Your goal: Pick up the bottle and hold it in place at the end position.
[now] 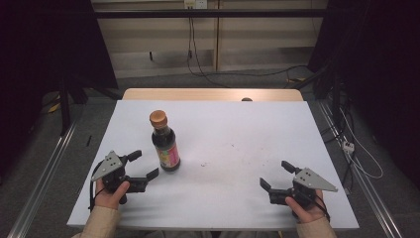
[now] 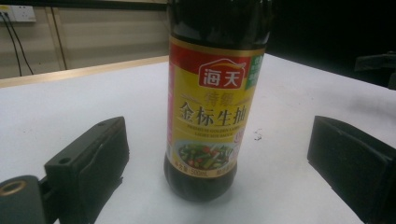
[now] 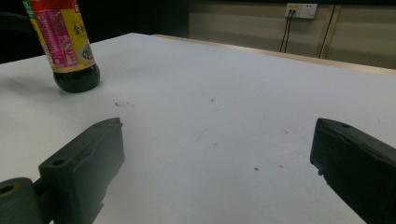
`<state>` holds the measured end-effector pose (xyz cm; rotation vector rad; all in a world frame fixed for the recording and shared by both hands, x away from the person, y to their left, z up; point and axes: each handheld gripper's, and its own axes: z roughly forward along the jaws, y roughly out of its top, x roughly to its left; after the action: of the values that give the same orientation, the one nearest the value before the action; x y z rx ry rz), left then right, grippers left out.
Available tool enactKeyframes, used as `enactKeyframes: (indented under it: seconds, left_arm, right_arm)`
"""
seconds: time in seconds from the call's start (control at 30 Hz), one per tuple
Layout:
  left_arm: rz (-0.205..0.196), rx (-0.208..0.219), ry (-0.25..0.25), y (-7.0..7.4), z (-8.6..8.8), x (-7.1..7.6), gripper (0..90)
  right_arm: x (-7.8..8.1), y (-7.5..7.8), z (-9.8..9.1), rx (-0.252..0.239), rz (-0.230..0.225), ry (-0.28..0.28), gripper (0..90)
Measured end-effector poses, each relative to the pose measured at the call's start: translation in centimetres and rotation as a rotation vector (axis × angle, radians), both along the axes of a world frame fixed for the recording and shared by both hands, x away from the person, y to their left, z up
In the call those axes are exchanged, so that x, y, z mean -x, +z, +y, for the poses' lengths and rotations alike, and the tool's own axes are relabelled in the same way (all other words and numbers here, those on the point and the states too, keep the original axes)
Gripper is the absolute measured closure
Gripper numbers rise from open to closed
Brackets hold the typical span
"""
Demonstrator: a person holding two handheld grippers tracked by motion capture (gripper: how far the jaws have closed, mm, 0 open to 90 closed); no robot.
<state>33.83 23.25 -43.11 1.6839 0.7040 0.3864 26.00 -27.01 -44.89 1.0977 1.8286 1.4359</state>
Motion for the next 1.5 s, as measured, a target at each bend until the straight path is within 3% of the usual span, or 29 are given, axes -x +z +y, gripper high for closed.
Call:
enactKeyframes:
  seconds: [0.4,0.5,0.7,0.77,0.9,1.0,1.13,1.5]
  left_arm:
    - [-0.025,0.01,-0.01,0.4,-0.5,0.0,2.4]
    - [-0.009,0.031,0.009,0.6,-0.8,-0.1,2.4]
    - [0.016,0.027,0.069,1.4,-1.6,-0.6,3.8]
    - [0.016,0.031,0.06,1.6,-1.8,-0.8,4.2]
    - [0.007,0.022,0.051,1.9,-2.5,-1.1,3.8]
    - [0.019,-0.011,0.065,1.9,-3.0,-1.4,6.0]
    - [-0.001,-0.043,0.083,1.9,-3.8,-1.8,8.9]
    - [0.001,-0.054,0.113,1.6,-4.8,-2.7,14.5]
  right_arm:
    - [-0.1,0.0,0.2,0.007,-0.002,0.002,3.2]
    - [-0.1,0.0,0.2,0.009,-0.002,-0.001,3.2]
    - [-0.1,-0.1,0.1,0.009,0.002,-0.004,3.4]
    - [0.0,-0.1,0.0,0.008,0.002,-0.005,3.4]
    - [0.0,-0.1,0.0,0.006,0.0,-0.009,3.5]
    - [-0.1,-0.1,0.1,0.01,0.002,-0.006,3.6]
    - [-0.1,-0.1,0.1,0.012,0.003,-0.003,3.6]
    - [-0.1,-0.2,0.3,0.017,0.007,0.0,3.8]
